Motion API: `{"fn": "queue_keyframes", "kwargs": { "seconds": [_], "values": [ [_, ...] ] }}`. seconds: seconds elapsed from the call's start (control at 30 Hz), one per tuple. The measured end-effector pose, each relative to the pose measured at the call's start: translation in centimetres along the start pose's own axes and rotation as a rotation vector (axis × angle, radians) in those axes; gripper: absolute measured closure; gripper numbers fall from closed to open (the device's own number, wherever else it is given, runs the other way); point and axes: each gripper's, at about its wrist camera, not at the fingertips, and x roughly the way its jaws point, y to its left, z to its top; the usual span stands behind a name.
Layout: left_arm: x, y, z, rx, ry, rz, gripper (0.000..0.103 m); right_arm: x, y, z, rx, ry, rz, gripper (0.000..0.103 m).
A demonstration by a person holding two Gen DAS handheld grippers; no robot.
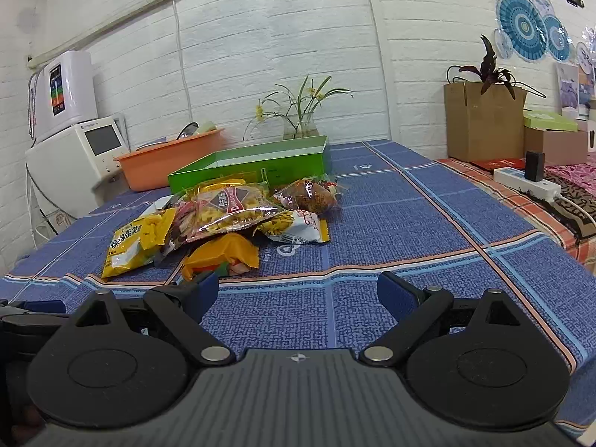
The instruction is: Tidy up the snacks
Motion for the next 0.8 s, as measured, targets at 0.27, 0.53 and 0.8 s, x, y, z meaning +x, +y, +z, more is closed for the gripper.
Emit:
{"fn": "queue_keyframes", "kwargs": {
  "seconds": [0.27,0.53,0.8],
  "values": [
    [0.1,0.4,-0.1,-0.025,-0.020,0.000,0.000,0.6,-0.7,-0.1,0.047,0.040,0.009,0.000],
    [-0.7,1.4,-0.5,-0.110,-0.129,-0.076,0.000,-0.4,-0.3,-0.8,0.035,-0.111,-0.022,0.000],
    [0.1,1.3,-0.1,-0.080,-0.025,-0.043,0.000,0.8,-1.6,-0.5,0.138,-0.022,0.096,0.000]
  ]
}}
